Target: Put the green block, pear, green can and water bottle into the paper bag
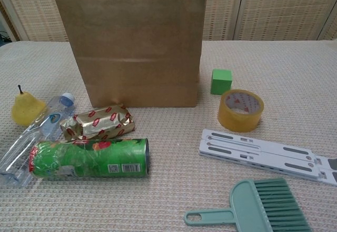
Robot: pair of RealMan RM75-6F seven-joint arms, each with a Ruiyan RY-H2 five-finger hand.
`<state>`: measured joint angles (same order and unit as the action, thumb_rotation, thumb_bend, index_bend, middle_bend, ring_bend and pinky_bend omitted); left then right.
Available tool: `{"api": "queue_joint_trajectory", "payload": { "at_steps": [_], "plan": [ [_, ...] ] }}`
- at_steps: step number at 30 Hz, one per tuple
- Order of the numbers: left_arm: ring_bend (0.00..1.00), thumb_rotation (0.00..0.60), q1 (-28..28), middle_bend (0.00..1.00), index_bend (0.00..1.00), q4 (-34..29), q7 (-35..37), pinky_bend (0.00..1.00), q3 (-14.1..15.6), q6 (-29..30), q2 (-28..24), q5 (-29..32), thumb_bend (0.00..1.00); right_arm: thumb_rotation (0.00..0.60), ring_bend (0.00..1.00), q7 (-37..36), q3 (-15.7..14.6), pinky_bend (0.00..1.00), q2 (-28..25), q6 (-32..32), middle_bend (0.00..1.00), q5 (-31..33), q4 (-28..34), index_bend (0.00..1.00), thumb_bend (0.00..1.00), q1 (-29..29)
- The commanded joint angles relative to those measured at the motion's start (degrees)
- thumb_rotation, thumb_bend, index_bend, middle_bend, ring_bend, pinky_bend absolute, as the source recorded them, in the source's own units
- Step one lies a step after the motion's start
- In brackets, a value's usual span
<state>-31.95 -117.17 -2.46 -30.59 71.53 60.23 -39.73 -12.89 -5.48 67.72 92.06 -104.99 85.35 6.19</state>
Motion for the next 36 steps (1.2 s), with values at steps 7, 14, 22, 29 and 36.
{"api": "queue_joint_trajectory", "payload": {
  "at_steps": [7, 14, 22, 29, 36],
  "plan": [
    [0.58, 0.600, -15.42, 0.61, 0.61, 3.37, -9.99, 0.69, -3.78, 0.51, 9.63, 9.85, 0.55, 0.600, 0.00, -1.12, -0.03, 0.02, -0.76, -1.40, 0.00, 1.17, 1.04, 0.00, 0.07, 0.41],
    [0.57, 0.600, -22.61, 0.61, 0.61, 8.33, -17.35, 0.67, -1.07, 0.57, 15.54, 11.68, 0.55, 0.600, 0.00, -1.52, -0.29, 0.02, -1.44, -2.59, 0.00, 1.62, 2.05, 0.00, 0.07, 0.72],
    [0.37, 0.600, -27.64, 0.44, 0.46, 16.28, -26.92, 0.50, 6.53, 0.34, 20.69, 3.85, 0.51, 0.600, 0.00, -1.52, -0.32, 0.02, -2.04, -2.98, 0.00, 1.95, 2.63, 0.00, 0.07, 0.76],
    [0.01, 0.600, -28.90, 0.02, 0.08, 17.75, -28.68, 0.19, 6.81, 0.37, 22.07, 1.50, 0.41, 0.600, 0.00, -1.44, -0.29, 0.02, -2.19, -2.95, 0.00, 2.04, 2.62, 0.00, 0.07, 0.66],
    [0.00, 0.600, -28.90, 0.00, 0.05, 17.19, -29.82, 0.17, 6.18, 0.84, 21.70, 1.75, 0.41, 0.600, 0.00, -1.12, -0.32, 0.02, -2.16, -3.06, 0.00, 1.95, 2.68, 0.00, 0.07, 0.64]
  ]
}}
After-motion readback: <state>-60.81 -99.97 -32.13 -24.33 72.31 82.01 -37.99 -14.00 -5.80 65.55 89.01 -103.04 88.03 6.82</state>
